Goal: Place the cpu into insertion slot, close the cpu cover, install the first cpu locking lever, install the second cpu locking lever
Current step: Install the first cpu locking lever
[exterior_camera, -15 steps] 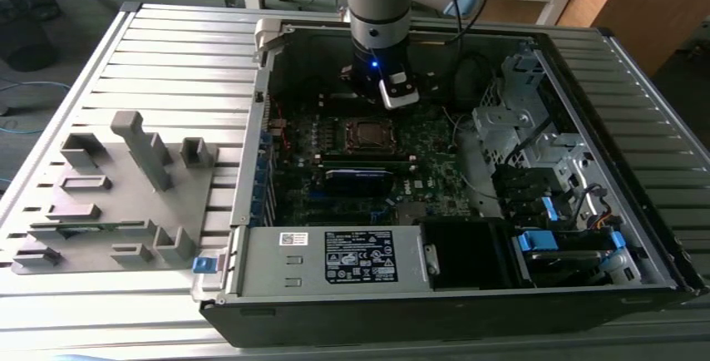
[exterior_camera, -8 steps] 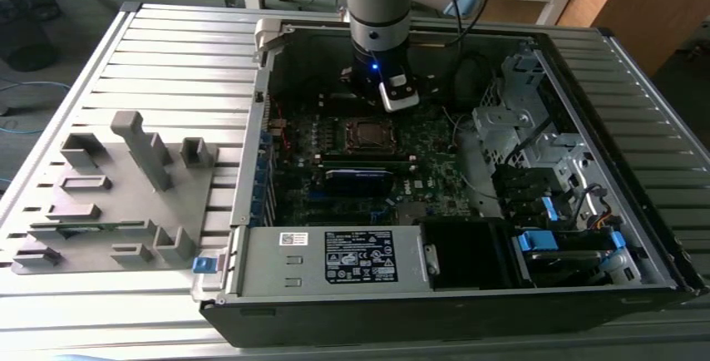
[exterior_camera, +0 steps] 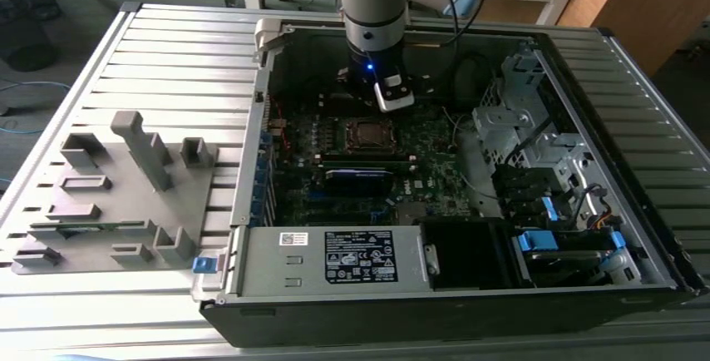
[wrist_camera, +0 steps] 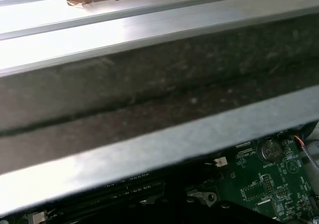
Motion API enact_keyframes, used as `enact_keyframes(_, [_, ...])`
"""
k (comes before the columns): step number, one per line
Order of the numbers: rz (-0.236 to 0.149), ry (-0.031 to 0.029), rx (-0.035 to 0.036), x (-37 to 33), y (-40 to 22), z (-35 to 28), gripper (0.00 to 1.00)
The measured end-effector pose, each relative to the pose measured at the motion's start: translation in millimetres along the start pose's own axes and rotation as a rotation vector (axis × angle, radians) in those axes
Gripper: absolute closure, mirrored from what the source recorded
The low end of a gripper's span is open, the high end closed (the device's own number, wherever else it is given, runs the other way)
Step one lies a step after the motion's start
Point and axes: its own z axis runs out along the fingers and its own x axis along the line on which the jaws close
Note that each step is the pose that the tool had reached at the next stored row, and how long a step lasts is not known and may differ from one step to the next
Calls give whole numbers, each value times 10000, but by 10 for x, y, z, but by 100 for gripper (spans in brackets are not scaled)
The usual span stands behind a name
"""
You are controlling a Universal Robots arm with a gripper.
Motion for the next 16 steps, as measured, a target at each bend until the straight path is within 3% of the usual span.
enact_keyframes(9, [514,-115,58,18,14,3,89])
enact_keyframes(16, [608,-135,69,31,21,4,89])
